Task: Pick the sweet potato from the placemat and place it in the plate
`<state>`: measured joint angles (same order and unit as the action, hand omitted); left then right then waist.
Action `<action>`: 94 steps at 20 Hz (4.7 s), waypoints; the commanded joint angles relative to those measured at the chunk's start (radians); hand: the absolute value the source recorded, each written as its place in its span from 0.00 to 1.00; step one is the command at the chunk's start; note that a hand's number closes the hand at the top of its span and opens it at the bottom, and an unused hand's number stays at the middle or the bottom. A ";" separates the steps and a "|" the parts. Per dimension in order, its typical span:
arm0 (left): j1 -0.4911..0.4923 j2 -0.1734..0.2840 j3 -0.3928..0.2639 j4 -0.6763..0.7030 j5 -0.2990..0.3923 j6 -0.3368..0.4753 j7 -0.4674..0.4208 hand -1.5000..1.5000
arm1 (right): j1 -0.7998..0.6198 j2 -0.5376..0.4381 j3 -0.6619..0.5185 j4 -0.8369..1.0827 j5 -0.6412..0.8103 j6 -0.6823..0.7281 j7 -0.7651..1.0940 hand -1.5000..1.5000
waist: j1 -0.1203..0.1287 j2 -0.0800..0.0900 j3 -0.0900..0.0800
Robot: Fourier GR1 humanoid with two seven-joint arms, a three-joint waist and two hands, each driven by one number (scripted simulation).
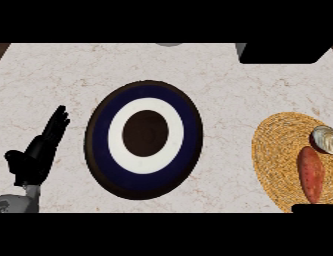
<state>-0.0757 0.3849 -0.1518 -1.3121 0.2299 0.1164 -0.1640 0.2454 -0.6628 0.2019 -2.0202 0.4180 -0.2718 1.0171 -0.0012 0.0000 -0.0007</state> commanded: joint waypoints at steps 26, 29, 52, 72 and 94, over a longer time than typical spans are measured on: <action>-0.017 -0.087 0.104 -0.057 -0.115 -0.073 0.089 0.50 | -0.158 0.197 -0.112 0.485 0.058 0.250 -0.288 1.00 | 0.002 0.000 0.001; 0.024 -0.093 0.133 0.012 -0.108 -0.104 0.000 0.50 | -0.207 0.242 -0.103 0.509 0.092 0.228 -0.284 1.00 | 0.005 0.001 0.001; 0.005 -0.119 0.148 0.022 -0.154 -0.094 0.013 0.50 | 0.492 0.287 0.244 -0.114 0.551 -0.338 -0.765 1.00 | -0.017 -0.002 0.000; 0.060 -0.128 0.164 -0.033 -0.159 -0.150 -0.004 0.50 | 0.284 0.609 0.519 -0.393 1.047 -0.049 -0.564 1.00 | 0.007 0.001 -0.001; 0.013 -0.133 0.184 -0.049 -0.169 -0.174 0.034 0.50 | -0.765 0.663 0.474 0.425 0.699 -0.358 0.007 1.00 | 0.040 0.008 0.001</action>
<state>-0.0675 0.2523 0.0305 -1.3490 0.0537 -0.0457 -0.1219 -0.4629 -0.0023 0.7122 -1.6975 1.1794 -0.4115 0.9736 0.0275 0.0043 -0.0004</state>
